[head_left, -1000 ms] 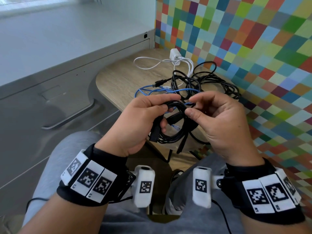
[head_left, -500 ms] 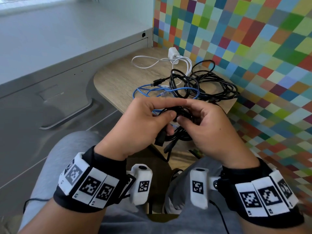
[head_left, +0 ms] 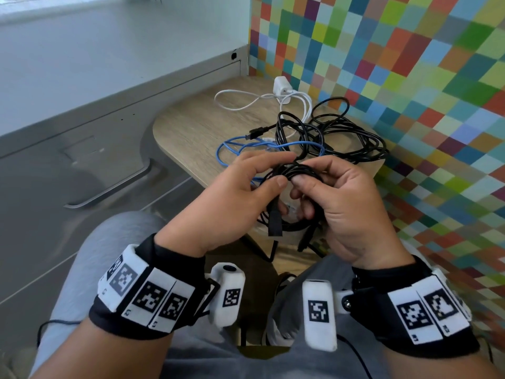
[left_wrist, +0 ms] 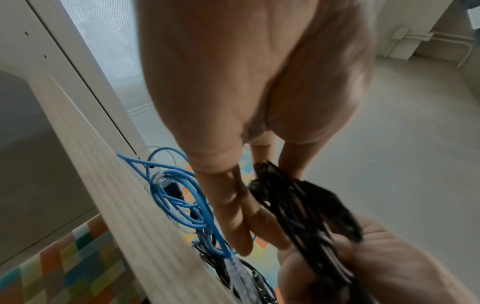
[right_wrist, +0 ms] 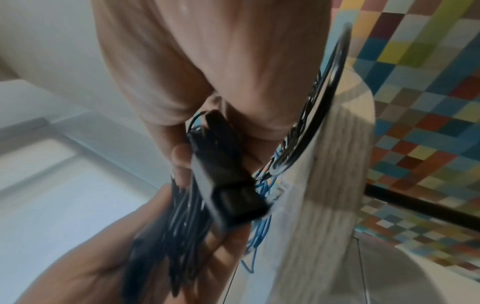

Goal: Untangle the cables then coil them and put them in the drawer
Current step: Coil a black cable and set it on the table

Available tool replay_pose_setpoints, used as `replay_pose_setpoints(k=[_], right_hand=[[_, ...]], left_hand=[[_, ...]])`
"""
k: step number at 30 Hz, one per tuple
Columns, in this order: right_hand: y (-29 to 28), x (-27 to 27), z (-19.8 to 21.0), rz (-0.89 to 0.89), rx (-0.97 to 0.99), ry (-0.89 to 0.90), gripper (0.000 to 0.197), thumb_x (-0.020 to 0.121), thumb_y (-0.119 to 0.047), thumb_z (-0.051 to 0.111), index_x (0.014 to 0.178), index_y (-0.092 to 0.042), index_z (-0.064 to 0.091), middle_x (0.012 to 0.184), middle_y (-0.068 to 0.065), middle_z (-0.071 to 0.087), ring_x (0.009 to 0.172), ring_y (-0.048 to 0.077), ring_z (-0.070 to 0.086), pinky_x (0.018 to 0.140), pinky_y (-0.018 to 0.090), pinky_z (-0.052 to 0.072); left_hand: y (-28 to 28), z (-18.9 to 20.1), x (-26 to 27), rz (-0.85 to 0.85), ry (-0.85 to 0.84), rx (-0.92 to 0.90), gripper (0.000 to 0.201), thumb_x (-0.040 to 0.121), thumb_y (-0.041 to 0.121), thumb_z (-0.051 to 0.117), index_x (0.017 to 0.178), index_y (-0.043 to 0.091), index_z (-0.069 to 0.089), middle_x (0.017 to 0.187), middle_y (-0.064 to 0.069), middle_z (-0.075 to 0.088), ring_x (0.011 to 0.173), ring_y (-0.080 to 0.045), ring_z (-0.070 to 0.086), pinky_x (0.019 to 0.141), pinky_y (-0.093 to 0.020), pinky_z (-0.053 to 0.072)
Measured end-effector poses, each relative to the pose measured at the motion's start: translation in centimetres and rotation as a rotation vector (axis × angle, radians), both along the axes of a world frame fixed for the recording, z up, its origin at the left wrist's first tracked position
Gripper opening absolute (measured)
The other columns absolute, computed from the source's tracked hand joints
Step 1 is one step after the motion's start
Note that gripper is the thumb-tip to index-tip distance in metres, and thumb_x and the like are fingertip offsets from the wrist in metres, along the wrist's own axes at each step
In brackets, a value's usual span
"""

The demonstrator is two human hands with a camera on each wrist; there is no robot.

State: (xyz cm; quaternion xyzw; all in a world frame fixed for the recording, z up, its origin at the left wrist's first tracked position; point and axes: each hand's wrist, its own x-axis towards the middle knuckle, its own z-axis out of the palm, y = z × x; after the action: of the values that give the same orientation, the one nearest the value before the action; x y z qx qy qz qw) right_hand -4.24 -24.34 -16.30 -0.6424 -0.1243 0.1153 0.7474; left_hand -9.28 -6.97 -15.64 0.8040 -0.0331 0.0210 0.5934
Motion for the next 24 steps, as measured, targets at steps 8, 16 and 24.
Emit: replay_pose_setpoints(k=[8, 16, 24], right_hand=[[-0.4, 0.0, 0.6, 0.129, 0.192, 0.223, 0.037, 0.067, -0.008, 0.077, 0.102, -0.007, 0.066, 0.073, 0.015, 0.069, 0.054, 0.018, 0.059, 0.054, 0.031, 0.055], [-0.3, 0.2, 1.2, 0.095, 0.322, 0.257, 0.026, 0.082, 0.000, 0.061, 0.106, -0.006, 0.070, 0.087, 0.019, 0.074, 0.067, 0.022, 0.067, 0.071, 0.036, 0.063], [0.0, -0.1, 1.0, 0.054, 0.295, 0.231, 0.020, 0.086, -0.014, 0.062, 0.102, -0.007, 0.073, 0.088, 0.020, 0.072, 0.071, 0.025, 0.067, 0.075, 0.041, 0.061]], left_hand=[[0.0, 0.0, 0.1, -0.071, -0.010, -0.048, 0.032, 0.106, 0.003, 0.050, 0.131, 0.016, 0.064, 0.104, -0.006, 0.074, 0.087, -0.025, 0.073, 0.085, -0.038, 0.060], [-0.4, -0.2, 0.5, 0.189, -0.029, -0.490, 0.031, 0.099, -0.006, 0.056, 0.121, 0.010, 0.070, 0.097, -0.011, 0.073, 0.083, -0.019, 0.069, 0.092, -0.042, 0.056], [-0.4, 0.0, 0.5, 0.252, 0.002, -0.705, 0.030, 0.092, -0.011, 0.060, 0.116, 0.002, 0.070, 0.093, -0.014, 0.076, 0.085, -0.018, 0.072, 0.086, -0.026, 0.057]])
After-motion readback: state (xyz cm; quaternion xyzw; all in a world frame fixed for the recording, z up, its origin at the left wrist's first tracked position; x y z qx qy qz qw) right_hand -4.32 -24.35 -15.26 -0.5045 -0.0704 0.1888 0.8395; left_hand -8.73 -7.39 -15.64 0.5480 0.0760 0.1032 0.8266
